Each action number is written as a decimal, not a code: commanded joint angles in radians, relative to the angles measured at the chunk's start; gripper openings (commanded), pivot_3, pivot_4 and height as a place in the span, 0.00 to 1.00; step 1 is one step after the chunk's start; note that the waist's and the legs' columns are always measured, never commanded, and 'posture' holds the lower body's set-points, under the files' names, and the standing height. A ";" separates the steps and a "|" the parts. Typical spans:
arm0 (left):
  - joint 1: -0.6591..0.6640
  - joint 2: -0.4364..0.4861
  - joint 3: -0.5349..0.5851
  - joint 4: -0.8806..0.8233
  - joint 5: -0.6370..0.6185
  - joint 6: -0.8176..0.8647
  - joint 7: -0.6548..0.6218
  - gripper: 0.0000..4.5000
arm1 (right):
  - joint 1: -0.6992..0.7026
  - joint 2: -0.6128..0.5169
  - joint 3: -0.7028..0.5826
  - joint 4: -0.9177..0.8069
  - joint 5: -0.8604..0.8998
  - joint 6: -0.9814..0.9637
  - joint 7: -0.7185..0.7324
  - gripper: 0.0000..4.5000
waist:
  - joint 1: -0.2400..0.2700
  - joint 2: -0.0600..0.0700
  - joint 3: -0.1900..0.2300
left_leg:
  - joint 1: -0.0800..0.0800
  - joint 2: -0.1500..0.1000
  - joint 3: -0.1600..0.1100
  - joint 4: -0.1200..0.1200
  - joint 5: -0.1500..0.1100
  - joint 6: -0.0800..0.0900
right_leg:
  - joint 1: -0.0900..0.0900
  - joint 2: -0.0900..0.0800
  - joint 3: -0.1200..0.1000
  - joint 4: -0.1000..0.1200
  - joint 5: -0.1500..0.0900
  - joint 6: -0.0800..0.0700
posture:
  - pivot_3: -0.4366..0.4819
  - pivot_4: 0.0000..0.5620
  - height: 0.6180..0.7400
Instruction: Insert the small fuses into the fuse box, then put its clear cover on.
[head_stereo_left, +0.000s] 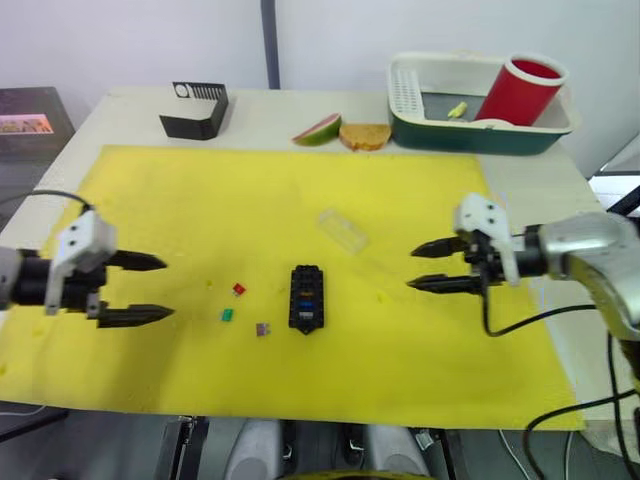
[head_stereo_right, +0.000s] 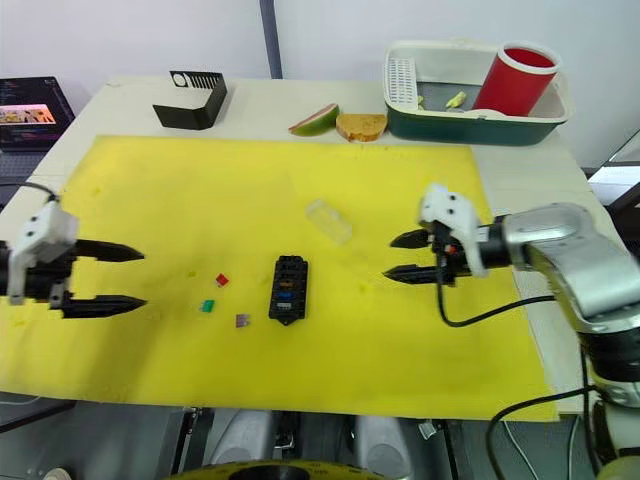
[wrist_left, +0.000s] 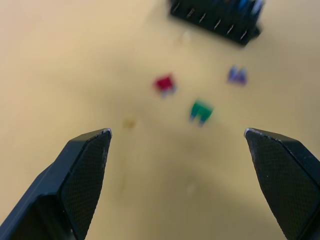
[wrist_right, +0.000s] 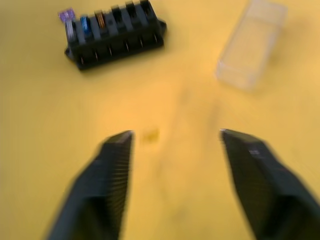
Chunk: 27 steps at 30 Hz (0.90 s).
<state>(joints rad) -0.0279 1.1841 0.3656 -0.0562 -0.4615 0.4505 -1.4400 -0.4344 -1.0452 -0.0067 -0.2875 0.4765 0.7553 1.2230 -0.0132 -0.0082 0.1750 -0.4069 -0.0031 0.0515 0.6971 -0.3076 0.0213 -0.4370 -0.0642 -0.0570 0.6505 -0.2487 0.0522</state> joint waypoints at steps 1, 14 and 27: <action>0.059 0.028 0.092 0.083 0.045 -0.076 -0.022 1.00 | 0.037 -0.055 -0.085 0.025 0.001 -0.061 0.036 0.98 | 0.000 0.000 0.000 | 0.000 0.000 0.000 0.000 0.000 0.000 | 0.000 0.000 0.000 0.000 0.000 0.000 | 0.48 0.27 1.00; 0.078 -0.015 0.069 0.074 0.045 -0.117 0.013 1.00 | 0.011 -0.082 -0.074 0.107 -0.044 -0.142 0.013 0.98 | -0.002 0.001 0.000 | -0.001 0.000 0.001 -0.004 0.000 -0.002 | -0.003 -0.003 0.001 -0.001 -0.002 -0.004 | 0.48 0.27 1.00; -0.249 -0.089 -0.313 0.076 -0.095 0.220 -0.112 1.00 | -0.231 0.142 0.061 -0.132 0.189 0.114 -0.043 0.98 | 0.004 0.001 0.000 | -0.001 -0.001 0.001 -0.005 0.001 -0.003 | -0.004 -0.003 0.000 0.000 0.000 -0.001 | 0.48 0.27 1.00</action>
<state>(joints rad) -0.2536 1.0991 0.0874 -0.0052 -0.5562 0.6495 -1.5233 -0.6469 -0.9084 0.0554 -0.3922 0.6461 0.8541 1.1951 -0.0096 -0.0068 0.1748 -0.4080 -0.0040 0.0523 0.6924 -0.3066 0.0189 -0.4404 -0.0667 -0.0568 0.6500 -0.2482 0.0513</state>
